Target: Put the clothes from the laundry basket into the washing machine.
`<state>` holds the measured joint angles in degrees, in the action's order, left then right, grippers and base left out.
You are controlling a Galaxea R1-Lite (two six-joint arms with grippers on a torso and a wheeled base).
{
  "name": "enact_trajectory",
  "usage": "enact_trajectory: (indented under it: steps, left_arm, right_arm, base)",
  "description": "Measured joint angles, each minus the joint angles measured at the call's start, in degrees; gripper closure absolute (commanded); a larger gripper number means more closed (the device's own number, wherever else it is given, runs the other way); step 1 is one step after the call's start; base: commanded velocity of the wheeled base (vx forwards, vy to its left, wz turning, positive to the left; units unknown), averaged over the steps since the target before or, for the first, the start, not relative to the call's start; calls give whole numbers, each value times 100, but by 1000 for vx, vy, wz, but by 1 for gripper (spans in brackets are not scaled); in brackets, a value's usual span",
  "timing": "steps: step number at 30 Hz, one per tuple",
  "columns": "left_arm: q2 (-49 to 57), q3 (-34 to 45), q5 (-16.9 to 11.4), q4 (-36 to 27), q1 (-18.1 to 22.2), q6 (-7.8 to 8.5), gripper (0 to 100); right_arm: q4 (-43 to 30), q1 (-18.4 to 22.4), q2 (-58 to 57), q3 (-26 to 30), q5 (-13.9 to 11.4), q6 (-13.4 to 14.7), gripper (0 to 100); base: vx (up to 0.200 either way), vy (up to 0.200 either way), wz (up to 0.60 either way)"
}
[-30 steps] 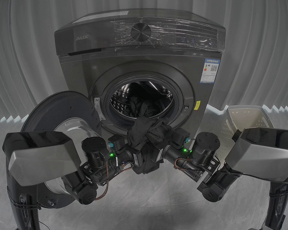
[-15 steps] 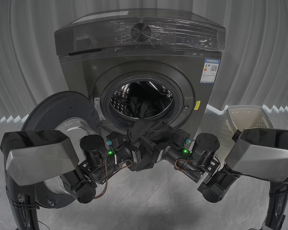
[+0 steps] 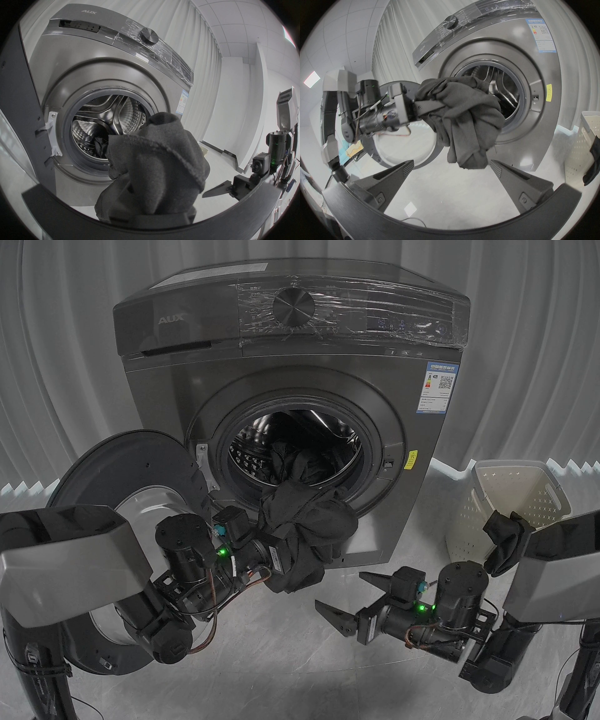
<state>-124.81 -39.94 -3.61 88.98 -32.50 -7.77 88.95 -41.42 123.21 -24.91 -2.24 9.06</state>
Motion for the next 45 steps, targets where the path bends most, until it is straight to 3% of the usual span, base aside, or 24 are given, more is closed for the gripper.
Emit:
enact_trajectory:
  steps: [8,13,20,45]
  left_arm:
    - [601,964,63,-2,-84,-39,100]
    - [981,1326,162,0,-123,-52,100]
    - [1282,1451,623,0,-160,-49,100]
    - [1309,1615,733,-2,-317,-66,100]
  right_arm:
    - [5,83,-557,798,-11,-2,0]
    - [2,645,-783,855,99,13,0]
    - [2,1136,-995,831,162,18,0]
    - [-2,1172,-1265,898,187,35,0]
  base:
    - [0,0,0]
    - [0,0,0]
    - [0,0,0]
    - [0,0,0]
